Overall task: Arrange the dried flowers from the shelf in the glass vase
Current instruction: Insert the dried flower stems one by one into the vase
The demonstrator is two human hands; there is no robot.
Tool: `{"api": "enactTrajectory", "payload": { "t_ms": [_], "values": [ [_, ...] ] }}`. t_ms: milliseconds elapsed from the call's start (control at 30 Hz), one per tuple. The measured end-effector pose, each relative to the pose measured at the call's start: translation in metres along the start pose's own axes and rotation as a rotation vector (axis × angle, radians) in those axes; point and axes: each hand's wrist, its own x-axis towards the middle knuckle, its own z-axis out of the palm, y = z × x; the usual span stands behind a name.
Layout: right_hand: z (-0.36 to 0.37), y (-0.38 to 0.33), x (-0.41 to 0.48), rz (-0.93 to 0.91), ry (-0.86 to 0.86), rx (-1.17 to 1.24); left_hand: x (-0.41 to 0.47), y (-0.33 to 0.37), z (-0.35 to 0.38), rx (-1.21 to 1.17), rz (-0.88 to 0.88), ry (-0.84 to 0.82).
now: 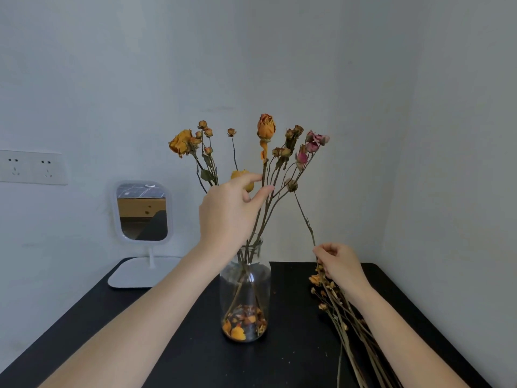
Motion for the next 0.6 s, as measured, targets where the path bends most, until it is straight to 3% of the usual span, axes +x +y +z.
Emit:
{"api": "enactTrajectory", "payload": {
  "t_ms": [167,333,467,600],
  "values": [
    [0.005,0.001,0.000,-0.010,0.001,-0.009,0.012,0.012,0.002,-0.063,-0.017,0.053],
    [0.004,0.002,0.000,-0.010,0.000,-0.008,0.019,0.016,0.009,0.018,-0.073,0.036],
    [0.003,0.000,-0.001,-0.009,0.007,0.012,0.019,0.020,0.009,0.090,-0.052,0.052],
    [0.001,-0.001,-0.003,-0.010,0.021,0.041,-0.010,0.009,0.006,-0.002,0.006,0.065]
  ]
}}
